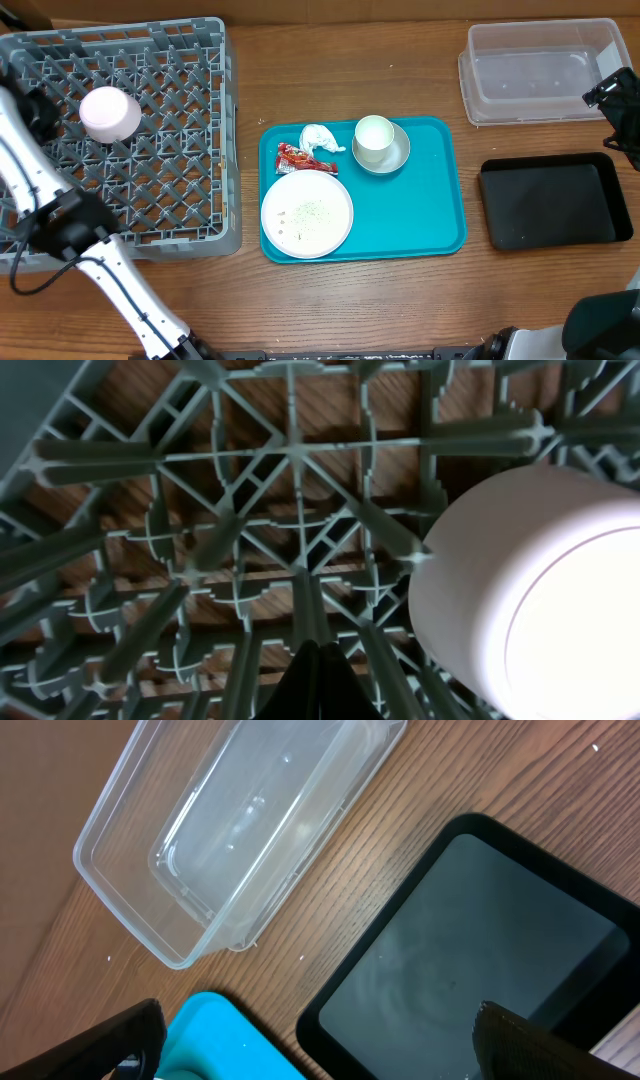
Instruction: Sort waste into correct bins and load items into the dishwasher
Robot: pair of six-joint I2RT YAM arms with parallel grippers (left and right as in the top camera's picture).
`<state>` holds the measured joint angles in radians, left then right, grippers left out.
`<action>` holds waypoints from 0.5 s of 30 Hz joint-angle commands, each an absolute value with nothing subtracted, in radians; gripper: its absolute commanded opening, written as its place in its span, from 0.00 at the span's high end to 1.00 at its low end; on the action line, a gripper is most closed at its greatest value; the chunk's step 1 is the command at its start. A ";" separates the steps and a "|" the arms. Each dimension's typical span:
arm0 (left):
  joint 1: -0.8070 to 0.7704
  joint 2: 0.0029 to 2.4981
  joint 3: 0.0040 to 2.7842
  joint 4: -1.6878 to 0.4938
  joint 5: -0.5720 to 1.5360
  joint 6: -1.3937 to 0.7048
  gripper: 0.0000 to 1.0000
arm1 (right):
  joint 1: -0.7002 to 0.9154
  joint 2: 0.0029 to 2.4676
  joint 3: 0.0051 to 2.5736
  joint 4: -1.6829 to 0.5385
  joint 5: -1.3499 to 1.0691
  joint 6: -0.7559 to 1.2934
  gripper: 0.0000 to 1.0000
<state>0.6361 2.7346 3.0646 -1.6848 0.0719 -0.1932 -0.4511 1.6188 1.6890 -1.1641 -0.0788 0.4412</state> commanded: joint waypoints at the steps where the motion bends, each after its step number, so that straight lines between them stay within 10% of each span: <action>1: 0.670 2.674 3.068 -1.690 0.355 -0.202 0.96 | -0.452 1.617 1.702 -1.161 -0.079 0.445 0.00; 15: 0.522 2.314 3.068 -1.690 0.794 -0.125 0.96 | -0.452 1.617 1.702 -1.161 -0.079 0.445 0.00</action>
<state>0.6159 2.4153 3.0581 -1.6836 0.6777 -0.1574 -0.4511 1.6188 1.6890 -1.1641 -0.0788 0.4412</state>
